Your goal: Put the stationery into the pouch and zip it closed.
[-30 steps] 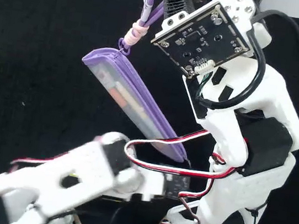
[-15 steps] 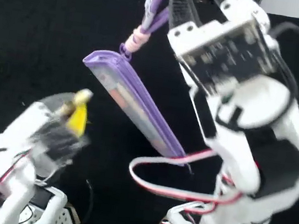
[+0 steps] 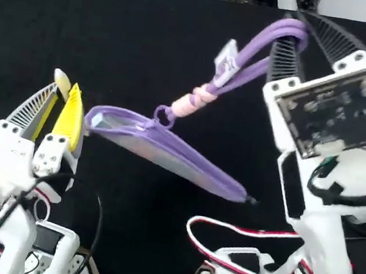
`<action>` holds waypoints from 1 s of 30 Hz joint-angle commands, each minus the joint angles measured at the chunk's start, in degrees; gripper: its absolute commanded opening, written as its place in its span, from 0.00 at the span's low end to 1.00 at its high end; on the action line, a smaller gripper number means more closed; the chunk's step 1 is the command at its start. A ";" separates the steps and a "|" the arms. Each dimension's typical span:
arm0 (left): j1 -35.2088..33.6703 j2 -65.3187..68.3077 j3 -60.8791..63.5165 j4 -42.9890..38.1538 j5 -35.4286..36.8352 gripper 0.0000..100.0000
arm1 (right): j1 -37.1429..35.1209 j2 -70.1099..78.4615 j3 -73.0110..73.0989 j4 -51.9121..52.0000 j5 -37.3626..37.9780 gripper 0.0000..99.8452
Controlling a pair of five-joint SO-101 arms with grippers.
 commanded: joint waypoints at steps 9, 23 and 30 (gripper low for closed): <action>0.13 2.11 -1.45 -1.58 4.66 0.03 | 5.80 -0.66 16.04 -8.88 -6.07 0.01; 0.84 2.20 -10.33 -1.49 6.33 0.03 | 6.07 -4.62 18.24 -8.97 -5.36 0.01; 0.84 2.55 -8.48 -11.52 16.35 0.03 | 3.69 -13.23 18.24 -4.57 -2.02 0.01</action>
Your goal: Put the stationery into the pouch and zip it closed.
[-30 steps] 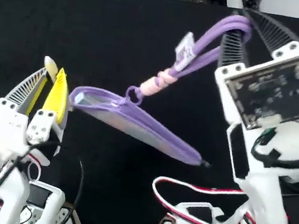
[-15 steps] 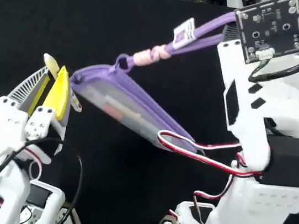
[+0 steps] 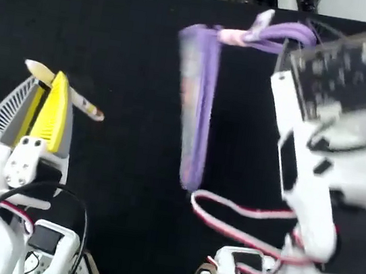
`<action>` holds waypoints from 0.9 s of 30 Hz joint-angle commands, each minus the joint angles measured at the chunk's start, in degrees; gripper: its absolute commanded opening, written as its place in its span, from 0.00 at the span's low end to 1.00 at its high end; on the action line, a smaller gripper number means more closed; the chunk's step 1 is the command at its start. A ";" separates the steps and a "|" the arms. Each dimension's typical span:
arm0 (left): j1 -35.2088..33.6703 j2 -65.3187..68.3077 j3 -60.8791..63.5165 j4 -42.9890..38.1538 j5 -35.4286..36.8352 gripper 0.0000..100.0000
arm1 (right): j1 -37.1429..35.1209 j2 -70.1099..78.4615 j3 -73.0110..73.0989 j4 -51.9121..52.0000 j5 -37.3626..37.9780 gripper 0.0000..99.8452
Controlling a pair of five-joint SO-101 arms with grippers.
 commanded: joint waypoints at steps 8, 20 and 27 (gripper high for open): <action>0.48 0.88 5.49 -8.35 9.23 0.03 | -10.81 -12.18 0.04 3.69 0.97 0.01; 0.48 0.62 6.81 -2.64 9.23 0.03 | -17.32 -12.00 5.76 -1.67 0.44 0.01; -9.89 -7.30 6.99 1.05 10.20 0.03 | -18.90 -6.90 22.73 -24.53 0.44 0.01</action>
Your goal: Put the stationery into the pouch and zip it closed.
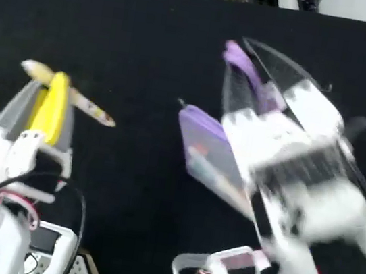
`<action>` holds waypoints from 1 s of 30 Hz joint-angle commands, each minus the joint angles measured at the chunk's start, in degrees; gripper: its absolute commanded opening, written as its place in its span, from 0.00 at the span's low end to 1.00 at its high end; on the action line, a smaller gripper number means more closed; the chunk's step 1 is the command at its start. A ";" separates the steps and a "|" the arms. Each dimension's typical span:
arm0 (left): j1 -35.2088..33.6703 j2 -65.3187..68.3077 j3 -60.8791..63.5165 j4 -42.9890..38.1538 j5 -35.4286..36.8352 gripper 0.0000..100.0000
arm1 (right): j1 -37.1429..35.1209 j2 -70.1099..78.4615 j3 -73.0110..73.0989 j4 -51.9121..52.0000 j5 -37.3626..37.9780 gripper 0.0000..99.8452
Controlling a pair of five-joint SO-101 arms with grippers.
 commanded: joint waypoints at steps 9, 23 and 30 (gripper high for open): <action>-11.47 -8.62 10.07 -4.31 8.70 0.03 | -3.25 18.33 -1.19 -21.27 -0.18 0.01; -11.91 -8.79 10.86 -4.66 8.79 0.03 | -7.38 42.68 -22.99 -18.29 -5.63 0.01; -12.00 -9.05 10.77 -4.48 8.62 0.03 | -10.37 46.20 -32.75 -5.45 -6.95 0.01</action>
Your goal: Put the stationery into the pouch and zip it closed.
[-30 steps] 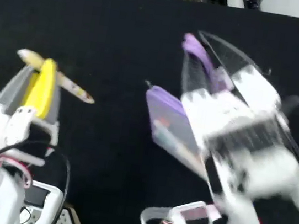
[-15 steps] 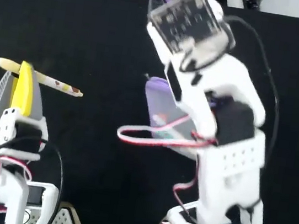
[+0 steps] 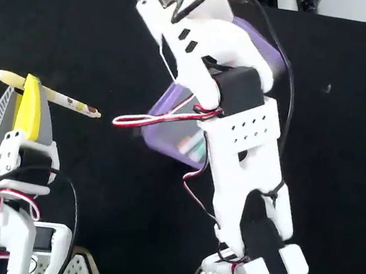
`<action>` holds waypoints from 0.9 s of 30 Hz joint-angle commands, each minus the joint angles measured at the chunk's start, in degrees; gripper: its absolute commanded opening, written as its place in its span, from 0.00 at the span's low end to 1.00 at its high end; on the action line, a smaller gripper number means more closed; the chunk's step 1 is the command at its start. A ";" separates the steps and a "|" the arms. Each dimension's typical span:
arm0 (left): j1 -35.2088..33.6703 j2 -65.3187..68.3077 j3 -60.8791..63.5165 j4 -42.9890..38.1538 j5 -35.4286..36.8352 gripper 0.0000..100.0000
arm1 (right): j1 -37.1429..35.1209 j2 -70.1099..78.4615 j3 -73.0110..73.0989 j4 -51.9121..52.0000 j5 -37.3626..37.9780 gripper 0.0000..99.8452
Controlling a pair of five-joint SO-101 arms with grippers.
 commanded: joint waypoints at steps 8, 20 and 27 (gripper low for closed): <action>-7.16 -0.18 -0.84 -1.23 0.70 0.03 | -1.85 -5.32 -18.07 23.91 -0.79 0.01; -9.01 -0.18 -1.54 -1.23 0.70 0.03 | 1.32 -8.31 -18.77 32.97 -0.88 0.01; -9.01 -0.18 -1.19 -1.23 0.70 0.03 | 5.54 -14.20 -18.51 38.51 -0.88 0.01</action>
